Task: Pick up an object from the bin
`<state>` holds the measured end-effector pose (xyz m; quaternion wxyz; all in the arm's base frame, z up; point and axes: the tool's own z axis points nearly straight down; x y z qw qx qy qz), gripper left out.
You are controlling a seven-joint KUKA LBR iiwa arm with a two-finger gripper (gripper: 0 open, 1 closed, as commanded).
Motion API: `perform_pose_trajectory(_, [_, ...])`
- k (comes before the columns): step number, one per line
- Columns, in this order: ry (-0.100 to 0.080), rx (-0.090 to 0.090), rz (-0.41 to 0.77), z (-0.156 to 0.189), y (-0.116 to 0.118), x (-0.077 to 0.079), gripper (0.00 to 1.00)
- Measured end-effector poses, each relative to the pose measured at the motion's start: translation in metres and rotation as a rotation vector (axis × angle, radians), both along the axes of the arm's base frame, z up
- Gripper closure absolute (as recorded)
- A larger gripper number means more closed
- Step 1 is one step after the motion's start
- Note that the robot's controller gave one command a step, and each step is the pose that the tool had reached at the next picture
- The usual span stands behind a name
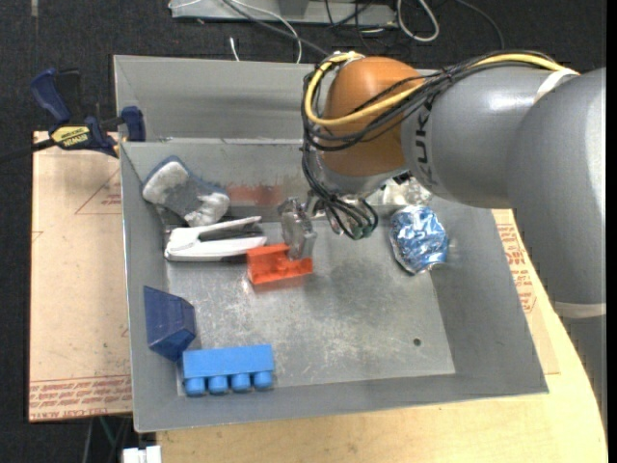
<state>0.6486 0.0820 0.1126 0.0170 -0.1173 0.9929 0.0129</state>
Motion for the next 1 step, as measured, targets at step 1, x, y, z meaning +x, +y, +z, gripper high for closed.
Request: perform_pose_trajectory(1, [-0.004,-0.003,0.121,-0.0333,-0.0042,0.0065,0.0])
